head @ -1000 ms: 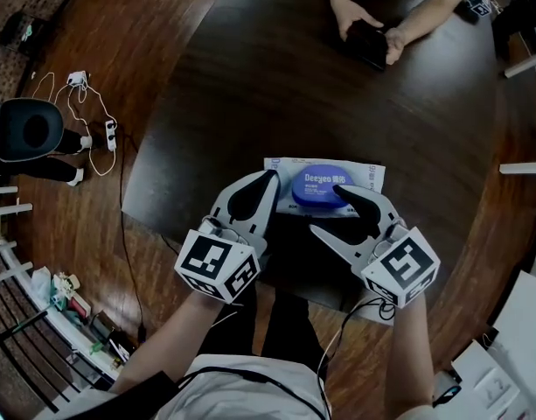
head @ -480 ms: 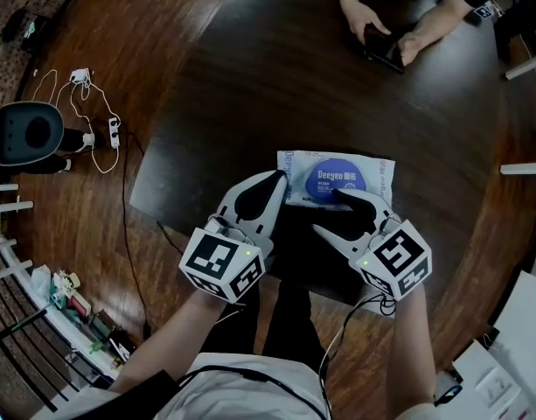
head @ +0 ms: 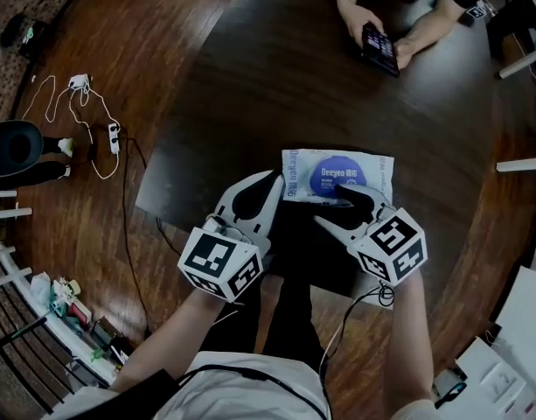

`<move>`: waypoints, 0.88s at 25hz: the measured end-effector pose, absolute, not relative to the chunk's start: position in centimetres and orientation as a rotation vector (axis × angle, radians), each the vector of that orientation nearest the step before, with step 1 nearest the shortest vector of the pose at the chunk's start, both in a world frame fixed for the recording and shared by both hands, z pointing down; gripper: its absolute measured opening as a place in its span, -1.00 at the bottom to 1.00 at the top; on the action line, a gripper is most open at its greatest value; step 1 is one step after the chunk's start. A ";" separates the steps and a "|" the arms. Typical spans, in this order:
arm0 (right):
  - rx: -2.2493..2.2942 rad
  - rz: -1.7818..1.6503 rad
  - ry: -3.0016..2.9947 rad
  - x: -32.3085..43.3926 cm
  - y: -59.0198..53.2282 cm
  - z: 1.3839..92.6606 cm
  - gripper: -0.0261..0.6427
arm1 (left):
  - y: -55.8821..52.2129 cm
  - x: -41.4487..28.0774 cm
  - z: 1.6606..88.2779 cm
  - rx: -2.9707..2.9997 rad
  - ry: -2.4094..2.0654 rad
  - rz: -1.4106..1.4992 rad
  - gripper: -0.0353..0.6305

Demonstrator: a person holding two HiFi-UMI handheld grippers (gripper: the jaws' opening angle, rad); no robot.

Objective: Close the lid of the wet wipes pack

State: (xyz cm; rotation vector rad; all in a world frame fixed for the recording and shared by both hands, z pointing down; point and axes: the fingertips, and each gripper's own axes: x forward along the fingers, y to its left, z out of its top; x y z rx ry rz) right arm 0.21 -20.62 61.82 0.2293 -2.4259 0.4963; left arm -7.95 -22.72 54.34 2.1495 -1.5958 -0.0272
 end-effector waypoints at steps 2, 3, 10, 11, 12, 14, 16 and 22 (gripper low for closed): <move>0.265 0.493 -2.438 0.4 -20.7 61.4 -0.12 | -22.7 -7.8 53.3 2.170 -1.589 -0.033 -0.89; 0.299 0.491 -2.454 0.6 -20.8 60.8 -0.12 | -22.7 -7.7 52.5 2.185 -1.585 -0.037 -0.89; 0.606 0.524 -2.599 2.9 -21.2 52.5 -0.12 | -22.1 -7.6 45.8 2.290 -1.565 -0.055 -0.89; 0.653 0.513 -2.619 3.3 -21.3 51.0 -0.12 | -22.1 -7.5 44.6 2.310 -1.563 -0.062 -0.89; 0.700 0.502 -2.637 3.7 -21.3 49.6 -0.12 | -22.2 -7.5 43.5 2.330 -1.561 -0.072 -0.89; 0.798 0.497 -2.670 4.8 -21.0 46.9 -0.12 | -22.0 -7.3 41.5 2.367 -1.554 -0.091 -0.89; 0.894 0.502 -2.699 6.2 -20.2 44.3 -0.12 | -21.5 -7.0 39.5 2.400 -1.543 -0.105 -0.89; 1.185 0.432 -2.747 9.8 -17.3 37.5 -0.12 | -19.9 -6.3 34.6 2.503 -1.510 -0.128 -0.89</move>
